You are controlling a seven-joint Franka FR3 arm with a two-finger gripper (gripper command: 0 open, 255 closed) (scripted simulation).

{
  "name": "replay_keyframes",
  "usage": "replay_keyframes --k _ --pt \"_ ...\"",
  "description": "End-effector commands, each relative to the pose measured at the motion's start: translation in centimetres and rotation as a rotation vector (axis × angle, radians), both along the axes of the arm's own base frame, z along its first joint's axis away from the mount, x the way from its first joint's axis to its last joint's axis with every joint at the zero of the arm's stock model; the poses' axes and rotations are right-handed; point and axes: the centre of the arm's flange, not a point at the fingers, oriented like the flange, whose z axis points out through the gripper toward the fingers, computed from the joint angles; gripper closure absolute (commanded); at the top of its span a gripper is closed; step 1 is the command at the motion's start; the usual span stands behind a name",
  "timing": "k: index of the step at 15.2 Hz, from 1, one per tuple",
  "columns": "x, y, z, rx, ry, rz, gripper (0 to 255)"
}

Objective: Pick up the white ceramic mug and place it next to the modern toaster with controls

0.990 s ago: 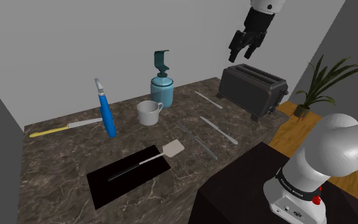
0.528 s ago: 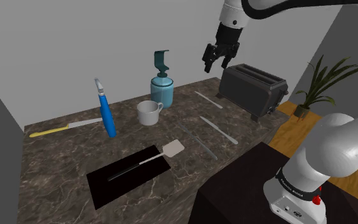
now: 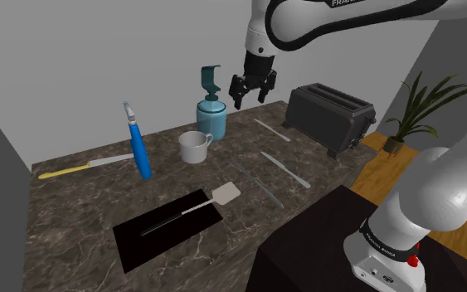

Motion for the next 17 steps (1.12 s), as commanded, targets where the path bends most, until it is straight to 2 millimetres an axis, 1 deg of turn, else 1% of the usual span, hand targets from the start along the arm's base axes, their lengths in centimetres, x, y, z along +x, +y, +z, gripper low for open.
replay_keyframes --k 1,17 --pt "1.6 1.8 -1.5 0.0 0.007 -0.002 0" --pt "14.3 15.1 -13.0 -0.01 0.066 -0.019 0"
